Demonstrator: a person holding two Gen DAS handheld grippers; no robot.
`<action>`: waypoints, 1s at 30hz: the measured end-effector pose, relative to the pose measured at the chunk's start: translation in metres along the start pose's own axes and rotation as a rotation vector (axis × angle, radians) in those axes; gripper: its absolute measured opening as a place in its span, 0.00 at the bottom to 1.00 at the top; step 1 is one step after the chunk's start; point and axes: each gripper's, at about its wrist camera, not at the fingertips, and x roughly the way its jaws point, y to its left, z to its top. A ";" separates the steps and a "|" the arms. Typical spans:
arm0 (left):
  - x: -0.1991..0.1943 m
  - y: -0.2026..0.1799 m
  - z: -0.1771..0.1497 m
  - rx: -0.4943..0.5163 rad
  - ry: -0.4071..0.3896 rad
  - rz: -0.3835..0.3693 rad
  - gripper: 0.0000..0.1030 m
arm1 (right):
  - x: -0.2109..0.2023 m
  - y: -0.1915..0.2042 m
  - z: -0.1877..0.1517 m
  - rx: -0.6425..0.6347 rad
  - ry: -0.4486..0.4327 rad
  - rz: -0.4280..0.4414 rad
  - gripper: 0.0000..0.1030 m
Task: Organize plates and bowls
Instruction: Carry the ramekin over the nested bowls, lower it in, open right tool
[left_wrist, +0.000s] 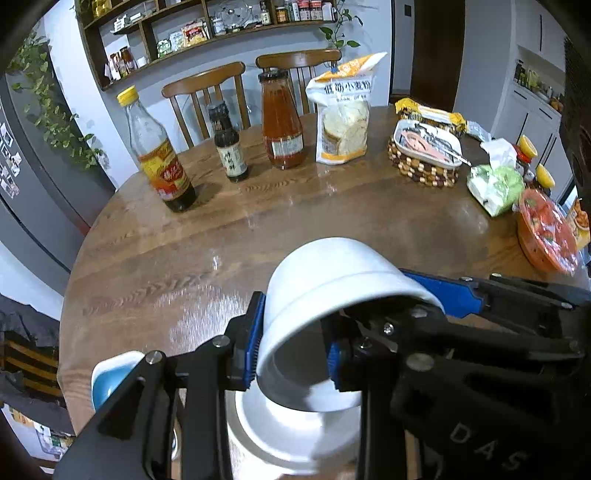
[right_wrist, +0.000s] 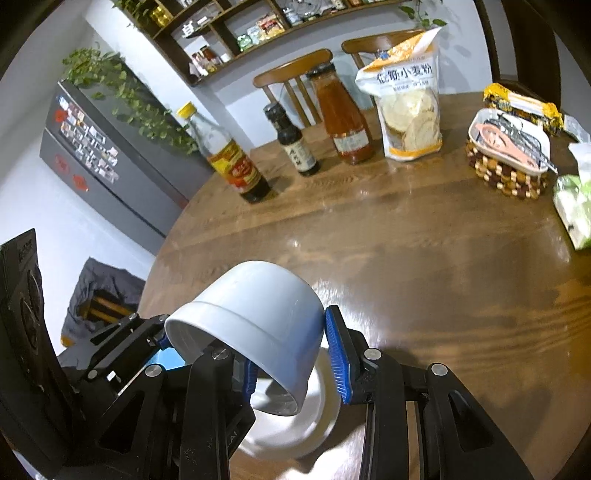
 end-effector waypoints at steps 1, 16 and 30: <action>-0.001 0.000 -0.004 -0.003 0.006 0.000 0.28 | 0.001 0.000 -0.004 0.000 0.009 0.000 0.35; 0.036 0.009 -0.058 -0.075 0.214 -0.022 0.28 | 0.053 -0.004 -0.047 0.056 0.240 -0.001 0.35; 0.048 0.023 -0.056 -0.118 0.253 -0.073 0.30 | 0.061 -0.009 -0.043 0.098 0.260 0.012 0.35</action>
